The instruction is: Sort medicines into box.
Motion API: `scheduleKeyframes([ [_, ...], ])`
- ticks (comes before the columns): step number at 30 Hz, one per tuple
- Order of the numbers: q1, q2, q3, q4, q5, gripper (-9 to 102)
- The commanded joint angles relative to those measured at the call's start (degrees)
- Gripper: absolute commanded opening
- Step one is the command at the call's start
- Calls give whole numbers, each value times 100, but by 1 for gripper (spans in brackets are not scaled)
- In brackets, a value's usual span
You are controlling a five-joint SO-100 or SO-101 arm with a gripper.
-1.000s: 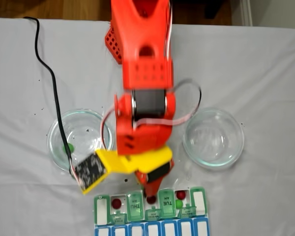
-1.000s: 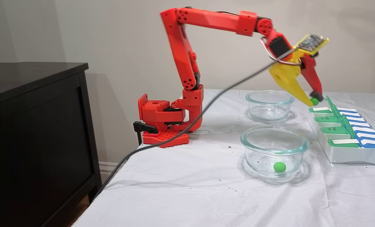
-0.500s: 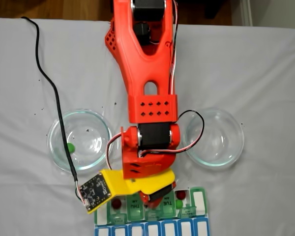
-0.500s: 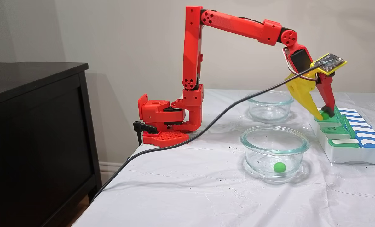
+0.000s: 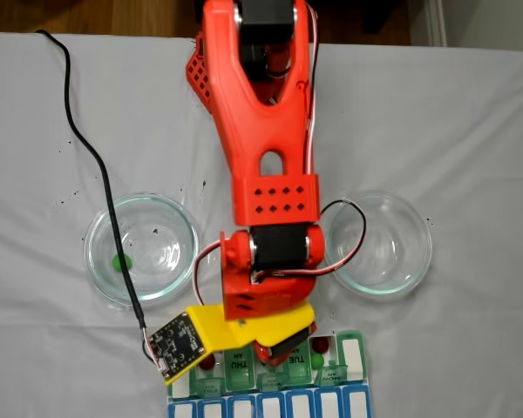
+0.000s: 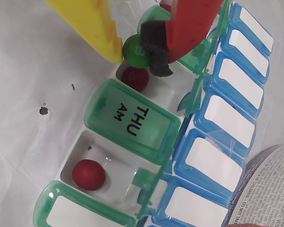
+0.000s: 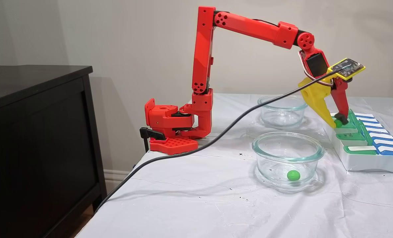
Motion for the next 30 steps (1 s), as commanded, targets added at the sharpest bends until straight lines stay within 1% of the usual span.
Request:
scheduleKeyframes([
  [1, -105, 149, -615, -237, -9, 7],
  [3, -105, 141, -589, -237, -70, 11],
  [5, -149, 176, -519, -185, -193, 16],
  [7, -176, 272, -387, -193, -290, 16],
  [11, -202, 501, -202, -176, -431, 29],
  [15, -176, 712, -70, -167, -562, 26],
  [18, -114, 1037, 18, -18, -826, 15],
  [19, -62, 1151, 26, 70, -923, 13],
  [20, -9, 1274, 18, 167, -1037, 9],
  [21, 70, 1450, 0, 325, -1283, 0],
  [22, 114, 1538, -26, 457, -1450, 0],
  [24, 237, 1731, -202, 1037, -2013, 0],
  [26, 448, 1978, -229, 1433, -2426, 0],
  [28, 765, 2171, -229, 1767, -2830, 0],
  [30, 1125, 2241, -334, 2303, -3357, 0],
])
